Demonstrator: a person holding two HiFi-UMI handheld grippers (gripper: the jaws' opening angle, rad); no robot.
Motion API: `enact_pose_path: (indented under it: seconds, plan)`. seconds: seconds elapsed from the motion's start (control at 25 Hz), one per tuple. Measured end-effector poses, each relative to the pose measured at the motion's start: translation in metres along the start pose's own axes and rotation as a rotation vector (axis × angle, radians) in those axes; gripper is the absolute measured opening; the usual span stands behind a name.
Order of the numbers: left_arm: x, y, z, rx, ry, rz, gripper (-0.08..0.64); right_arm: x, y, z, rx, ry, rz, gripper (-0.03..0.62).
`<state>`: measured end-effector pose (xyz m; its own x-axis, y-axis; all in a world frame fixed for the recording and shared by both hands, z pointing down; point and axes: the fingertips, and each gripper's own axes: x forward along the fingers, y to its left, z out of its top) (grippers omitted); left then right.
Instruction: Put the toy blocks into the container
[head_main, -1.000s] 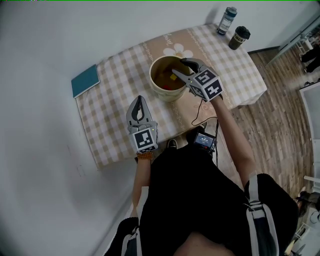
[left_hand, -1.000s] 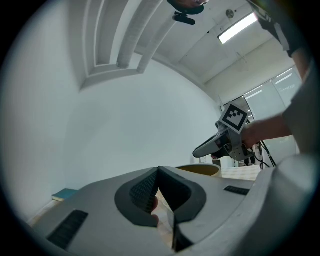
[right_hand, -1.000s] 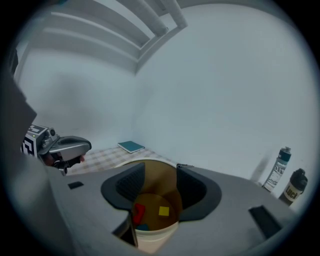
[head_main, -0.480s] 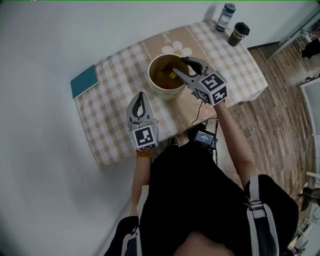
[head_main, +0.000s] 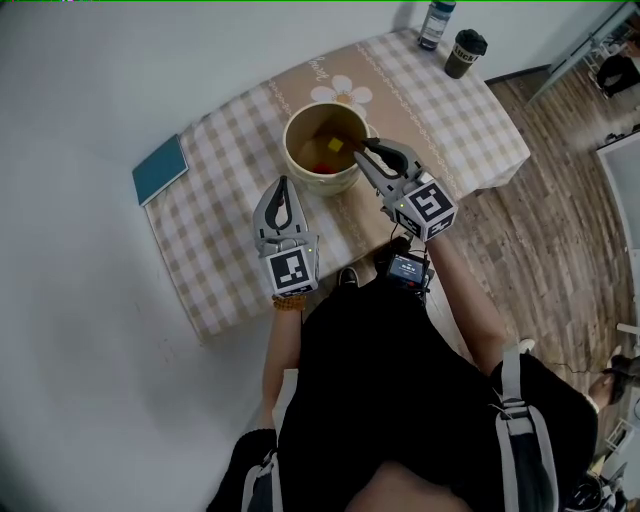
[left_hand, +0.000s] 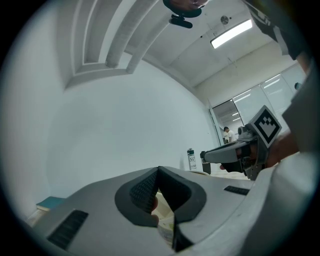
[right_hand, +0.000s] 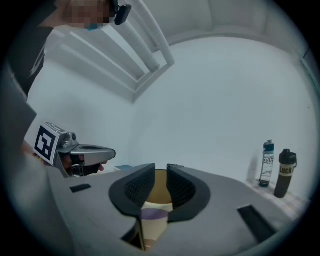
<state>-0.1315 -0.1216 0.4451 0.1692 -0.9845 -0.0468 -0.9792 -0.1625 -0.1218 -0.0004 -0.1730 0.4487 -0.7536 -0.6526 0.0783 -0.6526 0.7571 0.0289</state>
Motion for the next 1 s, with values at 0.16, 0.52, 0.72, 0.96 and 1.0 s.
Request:
enact_pose_path:
  seconds: [0.16, 0.52, 0.72, 0.96, 1.0]
  plan:
    - [-0.003, -0.008, -0.004, -0.001, 0.001, -0.008, -0.002, -0.012, 0.003, -0.013, -0.006, 0.012, -0.026, 0.023]
    - [-0.009, -0.014, -0.011, -0.002, 0.009, -0.014, -0.002, -0.027, 0.011, -0.017, -0.015, -0.021, -0.029, 0.0]
    - [-0.012, -0.015, -0.013, -0.02, 0.012, -0.01, -0.003, -0.03, 0.013, -0.024, -0.009, -0.002, -0.033, -0.002]
    - [-0.014, -0.011, -0.021, -0.014, 0.024, -0.006, -0.002, -0.029, 0.016, -0.028, -0.016, 0.006, -0.021, -0.002]
    - [-0.014, -0.01, -0.021, -0.017, 0.025, -0.004, -0.002, -0.029, 0.016, -0.029, -0.015, 0.006, -0.022, -0.002]
